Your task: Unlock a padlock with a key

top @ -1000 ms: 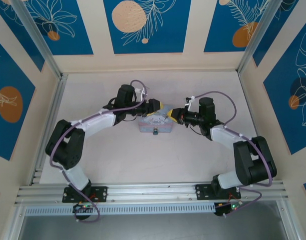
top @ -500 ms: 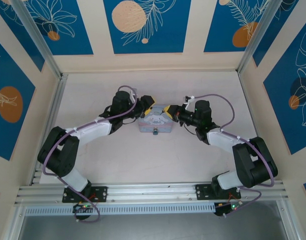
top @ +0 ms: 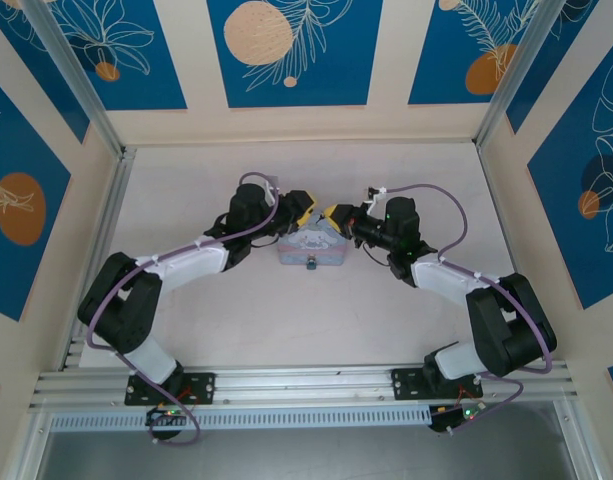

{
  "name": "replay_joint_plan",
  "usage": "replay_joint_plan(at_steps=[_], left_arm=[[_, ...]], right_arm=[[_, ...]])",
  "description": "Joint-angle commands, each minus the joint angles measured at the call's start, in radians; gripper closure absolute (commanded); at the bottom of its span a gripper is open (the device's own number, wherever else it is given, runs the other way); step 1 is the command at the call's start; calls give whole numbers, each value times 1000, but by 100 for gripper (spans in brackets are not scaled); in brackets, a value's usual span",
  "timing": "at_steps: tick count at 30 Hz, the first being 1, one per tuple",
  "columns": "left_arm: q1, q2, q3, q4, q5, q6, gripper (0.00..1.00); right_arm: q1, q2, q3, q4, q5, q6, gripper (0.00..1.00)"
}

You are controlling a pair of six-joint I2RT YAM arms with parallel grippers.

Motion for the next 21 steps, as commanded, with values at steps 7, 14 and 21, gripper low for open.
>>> replay_joint_plan(at_steps=[7,14,21], left_arm=[[-33,39,22,56,-30,-33,74],[-39,40,25,54,-51,-37,85],[-44,43,30,56,-68,-33,100]], right_arm=[[2,36,28,63,19,36,100],[0,39,24,69,20,45,100],[-4,40,16,83,17,56,100]])
